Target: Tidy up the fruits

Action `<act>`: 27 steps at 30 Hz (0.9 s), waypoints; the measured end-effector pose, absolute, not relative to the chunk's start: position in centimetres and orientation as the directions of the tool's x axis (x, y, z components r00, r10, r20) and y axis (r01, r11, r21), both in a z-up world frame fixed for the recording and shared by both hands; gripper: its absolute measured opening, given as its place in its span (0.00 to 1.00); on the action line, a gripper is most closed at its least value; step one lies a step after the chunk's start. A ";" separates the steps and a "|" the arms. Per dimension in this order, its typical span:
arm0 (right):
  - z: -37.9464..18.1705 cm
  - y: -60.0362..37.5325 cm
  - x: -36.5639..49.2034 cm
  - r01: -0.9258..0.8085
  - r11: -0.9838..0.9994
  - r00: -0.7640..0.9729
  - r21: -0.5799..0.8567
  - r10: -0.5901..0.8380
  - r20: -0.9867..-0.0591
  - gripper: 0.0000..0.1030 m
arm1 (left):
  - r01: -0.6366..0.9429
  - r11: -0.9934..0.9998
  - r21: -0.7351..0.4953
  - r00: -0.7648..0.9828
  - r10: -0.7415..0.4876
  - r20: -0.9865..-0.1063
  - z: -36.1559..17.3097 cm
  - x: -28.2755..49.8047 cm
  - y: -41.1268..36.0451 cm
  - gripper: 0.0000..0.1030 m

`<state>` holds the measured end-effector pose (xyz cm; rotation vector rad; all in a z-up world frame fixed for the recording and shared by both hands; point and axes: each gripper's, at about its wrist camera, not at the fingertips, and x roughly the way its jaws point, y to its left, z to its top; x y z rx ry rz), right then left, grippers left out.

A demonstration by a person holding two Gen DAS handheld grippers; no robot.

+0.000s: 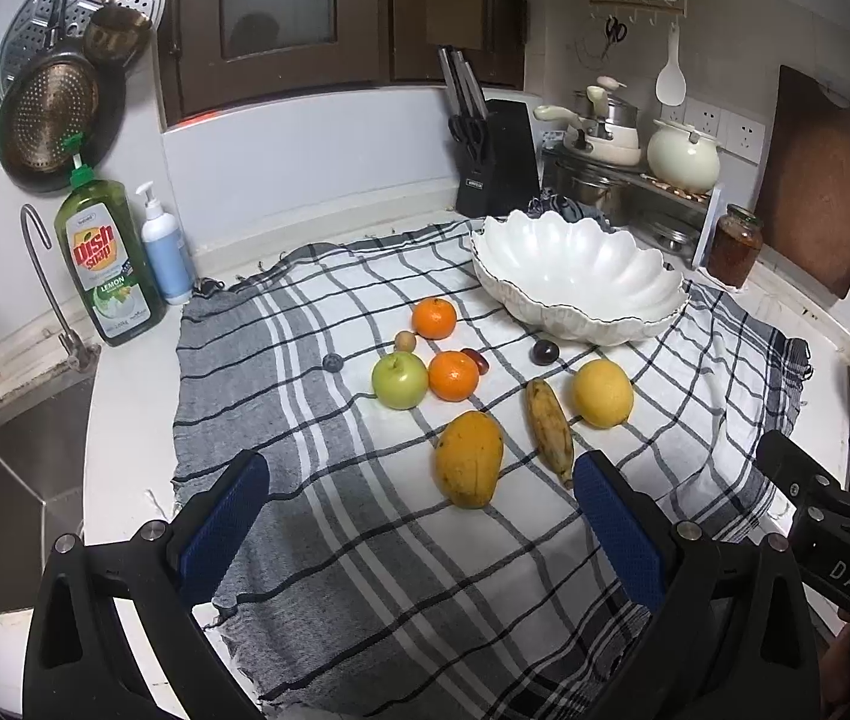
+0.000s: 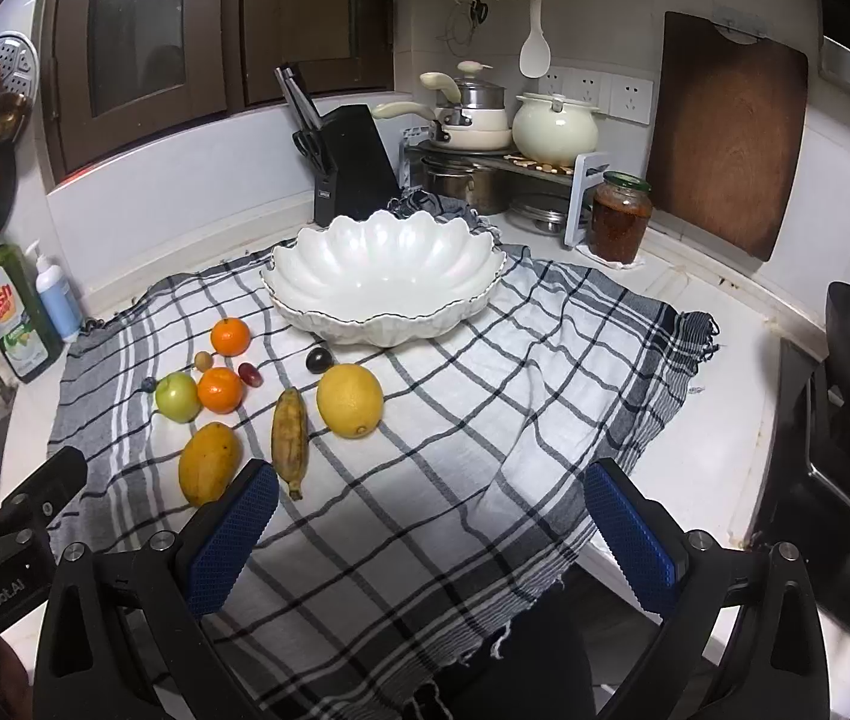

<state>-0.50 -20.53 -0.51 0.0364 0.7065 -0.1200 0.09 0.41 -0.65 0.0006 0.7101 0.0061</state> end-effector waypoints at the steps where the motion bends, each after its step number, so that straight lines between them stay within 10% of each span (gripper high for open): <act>1: -0.5 -20.5 -0.5 0.122 0.992 0.754 -0.007 -0.098 -0.649 1.00 | -0.003 1.000 0.000 0.757 0.002 -0.654 -0.6 0.1 0.5 1.00; 27: -0.5 -20.8 -0.5 0.123 0.992 0.754 -0.005 -0.096 -0.650 1.00 | 0.023 1.000 0.006 0.749 -0.013 -0.662 -0.6 0.2 -0.4 1.00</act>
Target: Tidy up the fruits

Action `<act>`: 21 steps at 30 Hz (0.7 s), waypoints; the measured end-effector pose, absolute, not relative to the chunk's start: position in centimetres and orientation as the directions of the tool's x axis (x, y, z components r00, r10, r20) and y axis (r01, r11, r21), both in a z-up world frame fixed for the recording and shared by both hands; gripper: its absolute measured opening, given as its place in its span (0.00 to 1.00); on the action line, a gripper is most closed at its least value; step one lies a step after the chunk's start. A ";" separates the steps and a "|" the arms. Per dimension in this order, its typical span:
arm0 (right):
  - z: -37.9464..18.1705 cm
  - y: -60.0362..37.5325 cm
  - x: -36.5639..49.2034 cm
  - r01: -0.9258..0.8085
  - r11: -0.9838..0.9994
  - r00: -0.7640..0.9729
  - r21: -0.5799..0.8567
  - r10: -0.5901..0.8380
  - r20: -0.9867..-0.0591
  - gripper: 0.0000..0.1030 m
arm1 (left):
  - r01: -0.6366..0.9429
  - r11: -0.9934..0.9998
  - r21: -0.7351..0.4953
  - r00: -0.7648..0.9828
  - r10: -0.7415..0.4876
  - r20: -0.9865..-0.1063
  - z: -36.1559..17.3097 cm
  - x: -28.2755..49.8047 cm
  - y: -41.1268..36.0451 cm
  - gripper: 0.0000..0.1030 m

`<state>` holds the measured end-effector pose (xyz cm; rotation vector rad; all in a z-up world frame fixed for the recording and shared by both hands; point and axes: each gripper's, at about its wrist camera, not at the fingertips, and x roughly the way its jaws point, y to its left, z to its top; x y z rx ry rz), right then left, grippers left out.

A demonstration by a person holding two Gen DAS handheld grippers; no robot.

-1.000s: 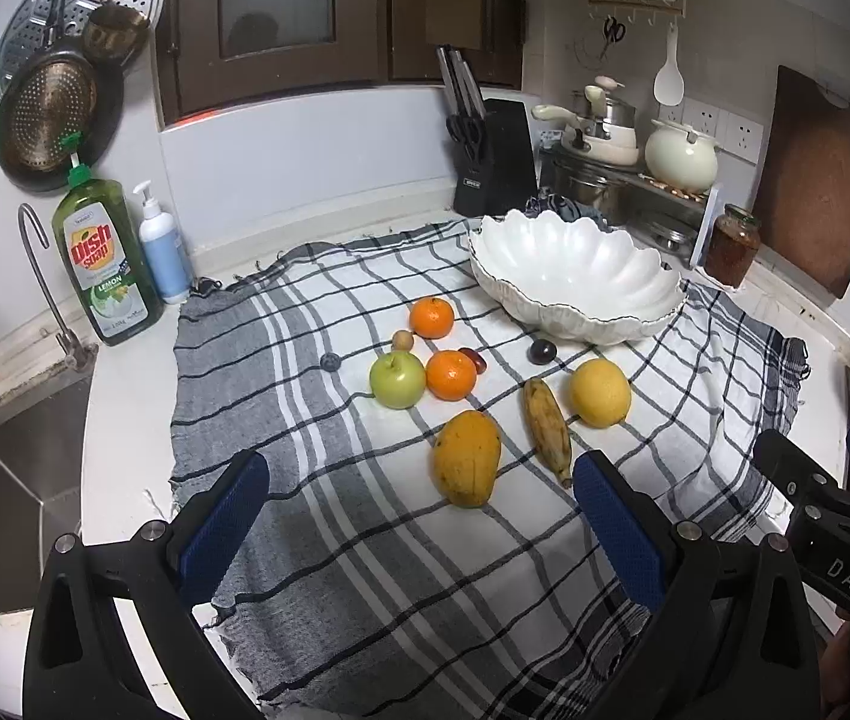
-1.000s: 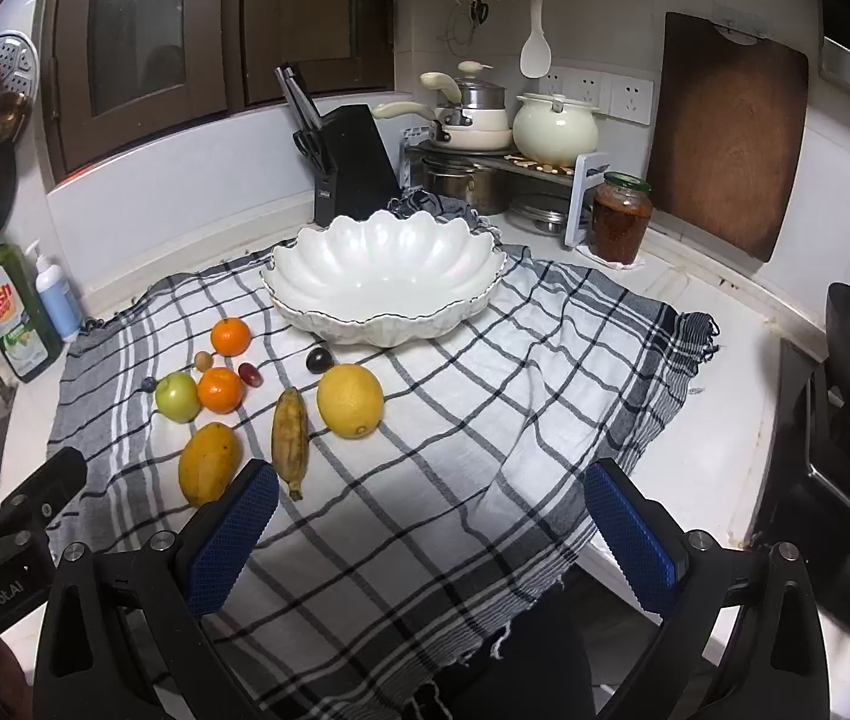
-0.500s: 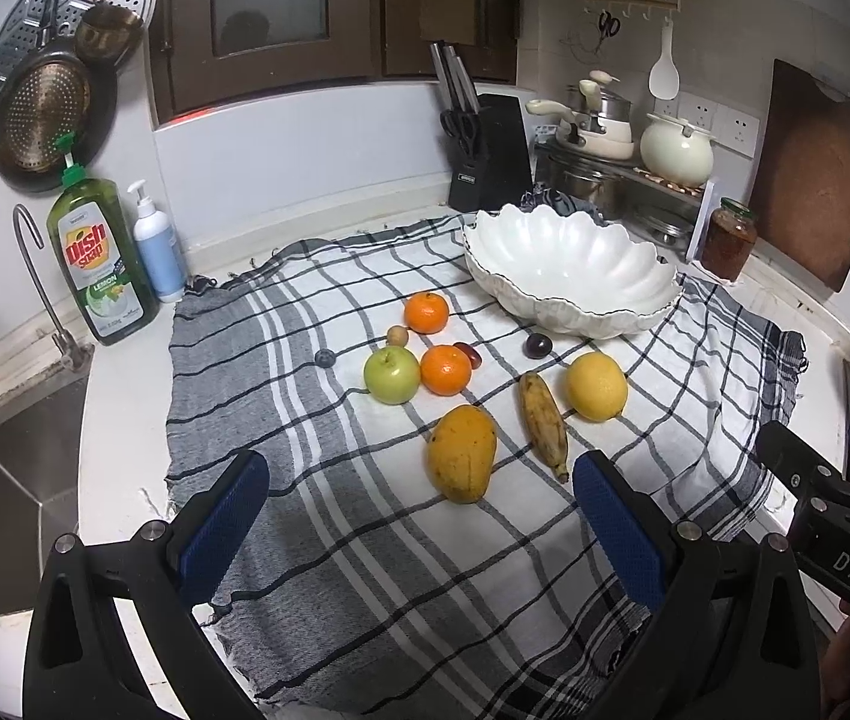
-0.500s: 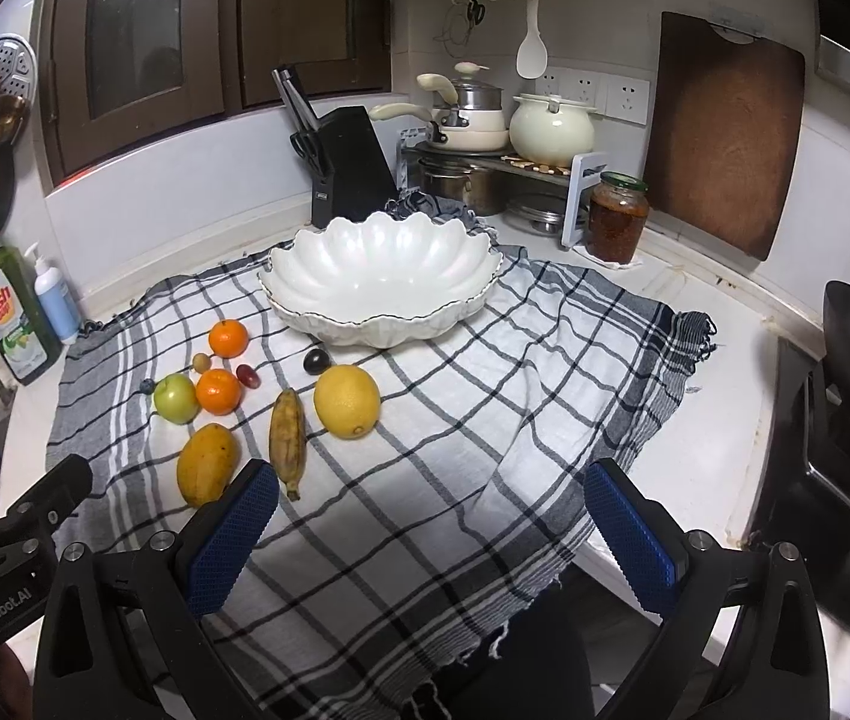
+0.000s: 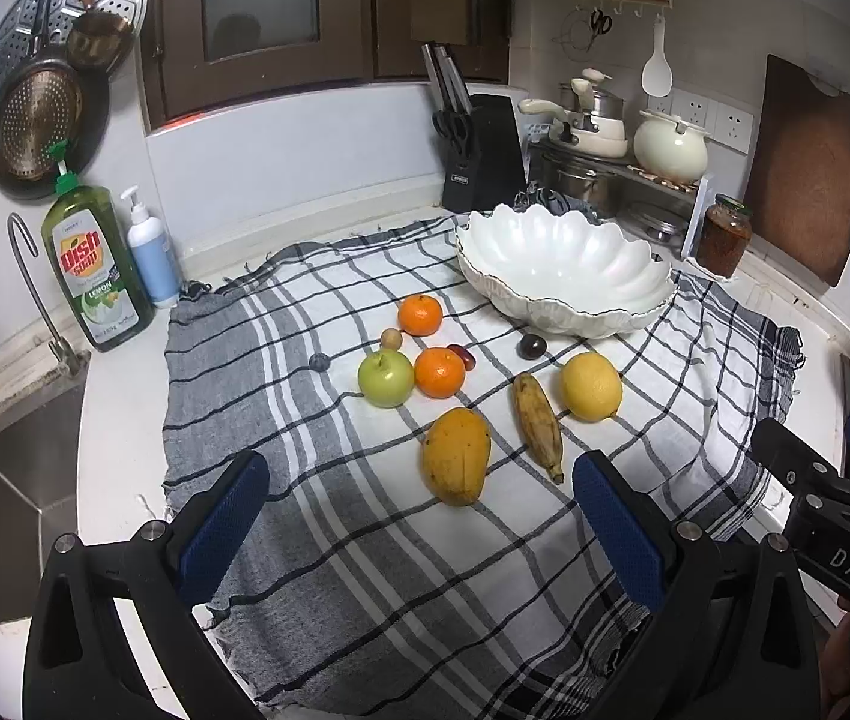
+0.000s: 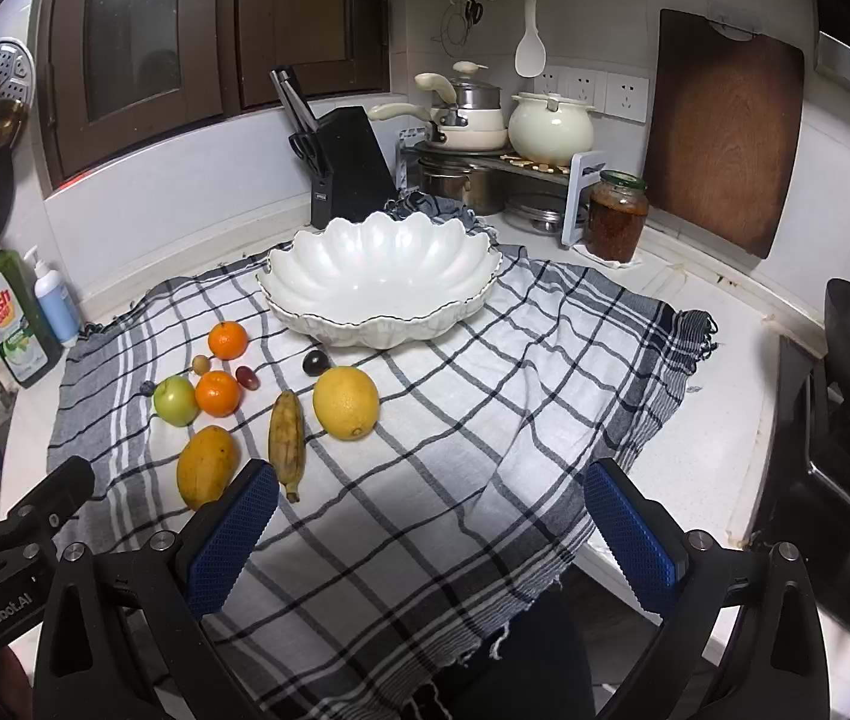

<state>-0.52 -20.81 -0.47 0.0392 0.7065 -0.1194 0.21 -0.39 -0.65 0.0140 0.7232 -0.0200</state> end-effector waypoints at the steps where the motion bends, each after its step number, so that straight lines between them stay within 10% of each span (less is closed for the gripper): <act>1: -0.5 -20.8 -0.5 0.122 0.993 0.755 -0.005 -0.096 -0.649 1.00 | 0.023 1.000 0.005 0.749 -0.014 -0.662 -0.6 0.2 -0.4 1.00; 21: -0.5 -20.9 -0.4 0.123 0.992 0.754 -0.002 -0.095 -0.650 1.00 | 0.024 1.000 0.009 0.750 -0.012 -0.661 -0.6 0.3 -0.6 1.00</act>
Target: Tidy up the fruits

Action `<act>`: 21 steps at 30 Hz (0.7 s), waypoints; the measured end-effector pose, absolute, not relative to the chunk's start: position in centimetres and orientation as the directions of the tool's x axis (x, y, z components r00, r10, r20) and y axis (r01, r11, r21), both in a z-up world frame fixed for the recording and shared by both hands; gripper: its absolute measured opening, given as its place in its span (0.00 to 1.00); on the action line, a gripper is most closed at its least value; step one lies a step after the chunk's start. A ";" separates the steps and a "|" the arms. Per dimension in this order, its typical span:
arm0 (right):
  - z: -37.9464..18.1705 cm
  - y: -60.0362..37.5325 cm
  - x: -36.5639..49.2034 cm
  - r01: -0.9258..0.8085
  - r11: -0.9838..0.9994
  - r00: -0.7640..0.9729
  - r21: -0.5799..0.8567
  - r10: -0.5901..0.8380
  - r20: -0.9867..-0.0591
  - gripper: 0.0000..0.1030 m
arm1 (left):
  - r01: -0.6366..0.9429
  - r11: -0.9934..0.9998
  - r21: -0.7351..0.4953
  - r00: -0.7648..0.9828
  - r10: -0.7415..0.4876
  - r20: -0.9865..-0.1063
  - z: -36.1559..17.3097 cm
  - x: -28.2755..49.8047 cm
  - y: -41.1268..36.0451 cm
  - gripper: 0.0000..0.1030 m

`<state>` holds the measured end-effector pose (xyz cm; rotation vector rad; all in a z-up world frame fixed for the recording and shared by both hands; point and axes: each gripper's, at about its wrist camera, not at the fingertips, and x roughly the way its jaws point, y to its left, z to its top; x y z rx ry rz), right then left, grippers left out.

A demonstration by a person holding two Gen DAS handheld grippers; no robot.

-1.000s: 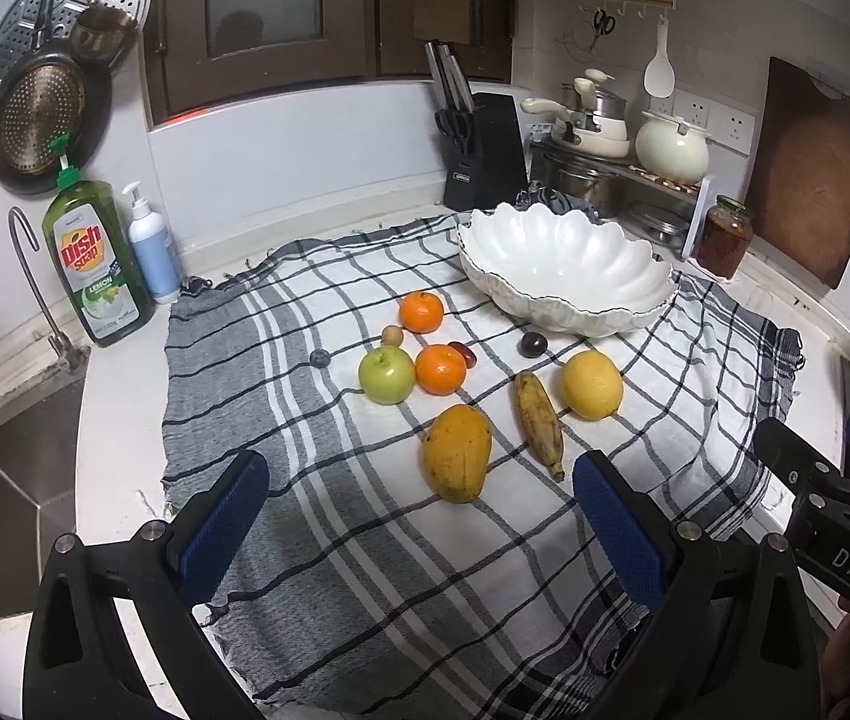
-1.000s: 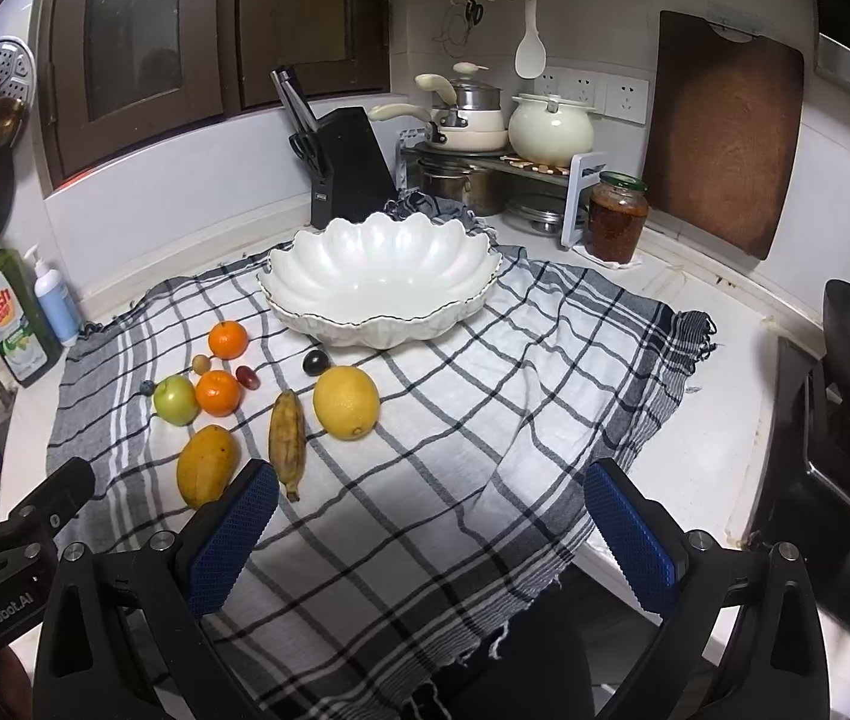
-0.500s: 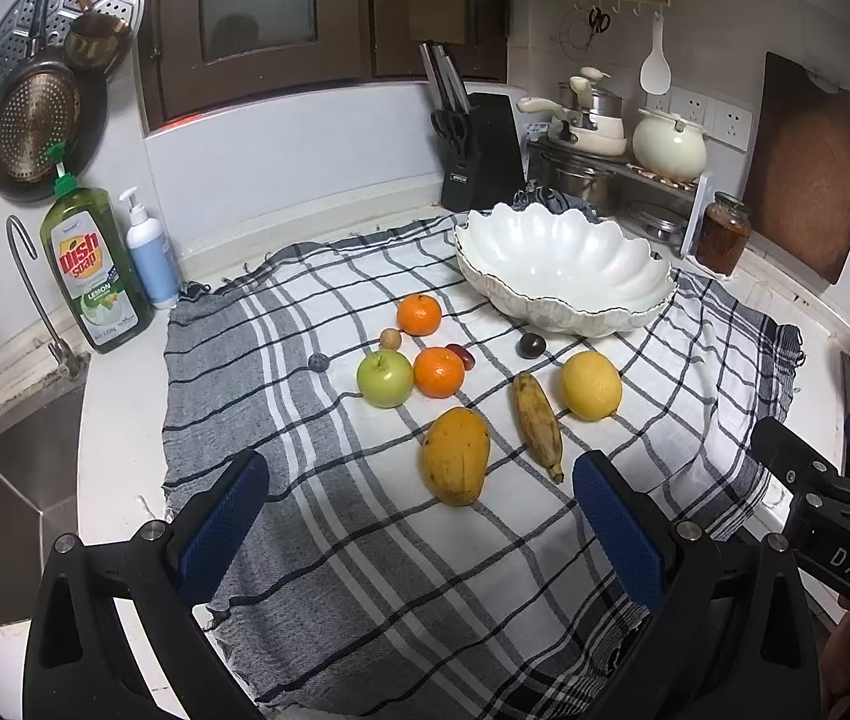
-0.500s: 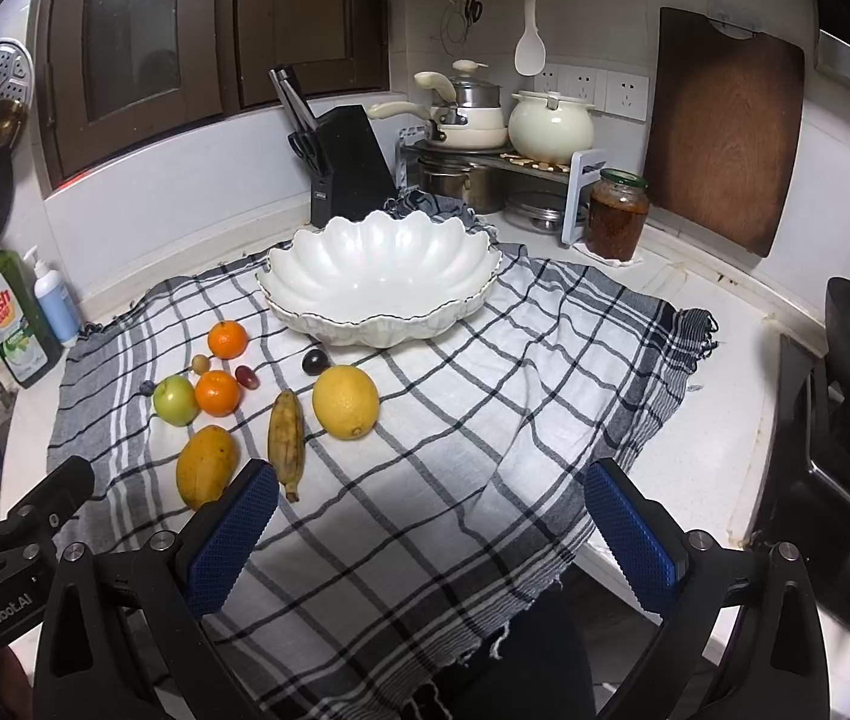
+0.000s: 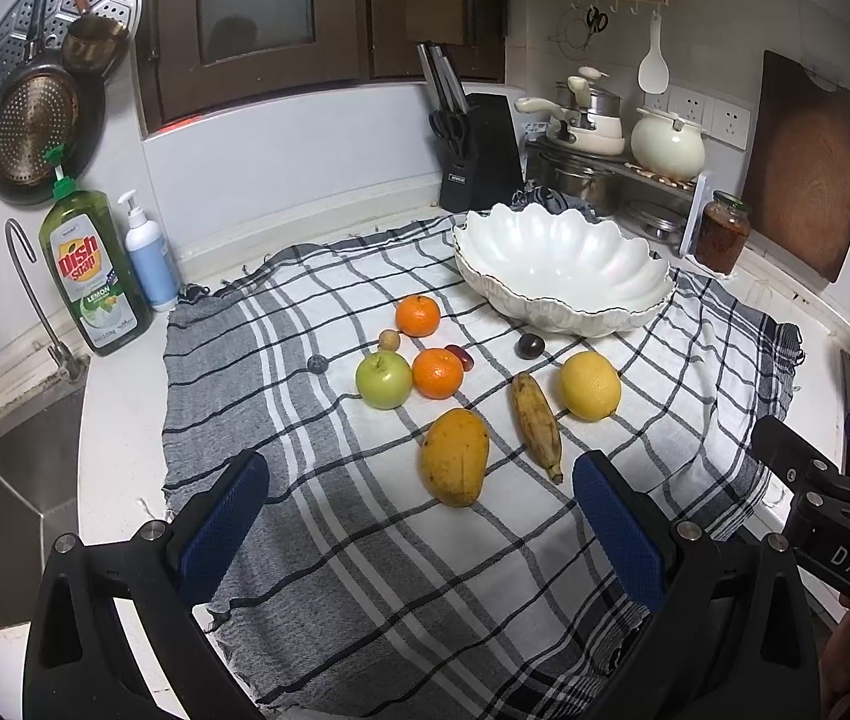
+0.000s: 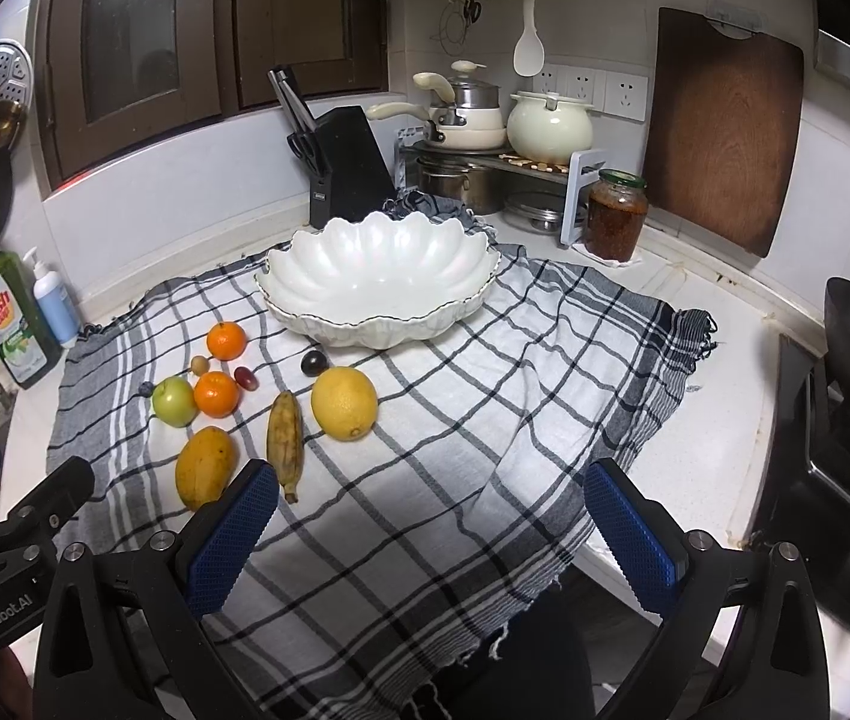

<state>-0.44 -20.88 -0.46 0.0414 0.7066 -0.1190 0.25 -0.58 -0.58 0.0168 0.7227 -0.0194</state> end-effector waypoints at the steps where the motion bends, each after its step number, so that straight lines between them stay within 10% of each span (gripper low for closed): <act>1: -0.5 -20.9 -0.4 0.123 0.992 0.754 -0.002 -0.095 -0.650 1.00 | 0.024 1.000 0.009 0.749 -0.012 -0.662 -0.6 0.3 -0.6 1.00; 21: -0.6 -20.8 -0.2 0.124 0.992 0.754 -0.002 -0.096 -0.650 1.00 | 0.024 1.000 0.011 0.749 -0.011 -0.663 -0.6 0.2 -0.8 1.00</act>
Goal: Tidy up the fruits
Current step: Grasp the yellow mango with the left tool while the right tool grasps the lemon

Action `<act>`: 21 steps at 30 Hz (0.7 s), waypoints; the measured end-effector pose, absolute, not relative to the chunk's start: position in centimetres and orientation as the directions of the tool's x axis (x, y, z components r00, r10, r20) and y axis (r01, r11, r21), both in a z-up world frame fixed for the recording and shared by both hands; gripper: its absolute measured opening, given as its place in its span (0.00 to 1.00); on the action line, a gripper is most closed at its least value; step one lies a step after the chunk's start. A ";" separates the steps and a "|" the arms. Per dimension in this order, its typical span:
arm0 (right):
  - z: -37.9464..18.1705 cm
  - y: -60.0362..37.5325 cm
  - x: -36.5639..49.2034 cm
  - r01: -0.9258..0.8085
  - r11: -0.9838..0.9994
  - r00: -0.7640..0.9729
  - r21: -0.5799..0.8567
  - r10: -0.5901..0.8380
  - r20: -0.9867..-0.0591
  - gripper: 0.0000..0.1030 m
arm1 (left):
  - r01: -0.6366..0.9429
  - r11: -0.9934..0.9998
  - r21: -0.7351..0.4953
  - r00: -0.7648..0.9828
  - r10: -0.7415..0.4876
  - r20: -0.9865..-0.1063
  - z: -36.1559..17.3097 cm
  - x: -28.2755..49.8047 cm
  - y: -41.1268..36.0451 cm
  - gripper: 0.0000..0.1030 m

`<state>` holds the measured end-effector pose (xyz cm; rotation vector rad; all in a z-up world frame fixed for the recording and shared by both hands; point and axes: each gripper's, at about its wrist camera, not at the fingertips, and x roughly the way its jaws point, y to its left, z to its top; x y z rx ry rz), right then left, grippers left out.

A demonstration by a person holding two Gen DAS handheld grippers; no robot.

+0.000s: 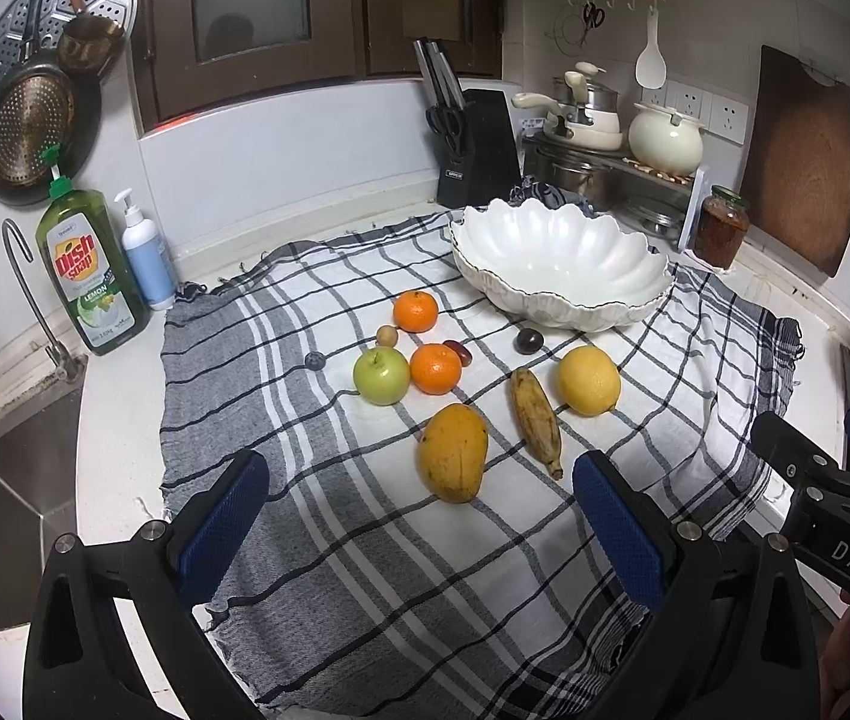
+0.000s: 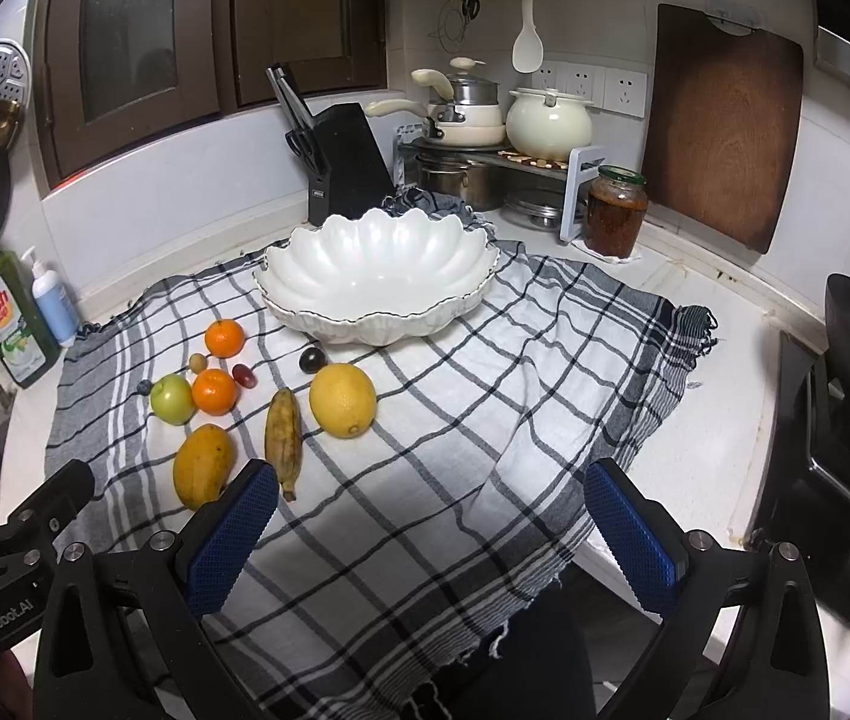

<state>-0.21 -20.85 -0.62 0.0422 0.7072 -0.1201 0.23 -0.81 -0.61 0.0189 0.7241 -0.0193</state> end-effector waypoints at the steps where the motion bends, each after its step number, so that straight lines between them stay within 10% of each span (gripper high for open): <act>1: -0.6 -20.8 -0.2 0.125 0.992 0.753 -0.002 -0.096 -0.651 1.00 | 0.025 1.000 0.011 0.749 -0.012 -0.663 -0.6 0.2 -0.8 1.00; 21: -3.9 -21.2 3.6 0.123 0.992 0.703 -0.001 -0.088 -0.706 1.00 | 0.045 0.999 0.009 0.685 -0.025 -0.729 -4.4 4.6 -1.3 1.00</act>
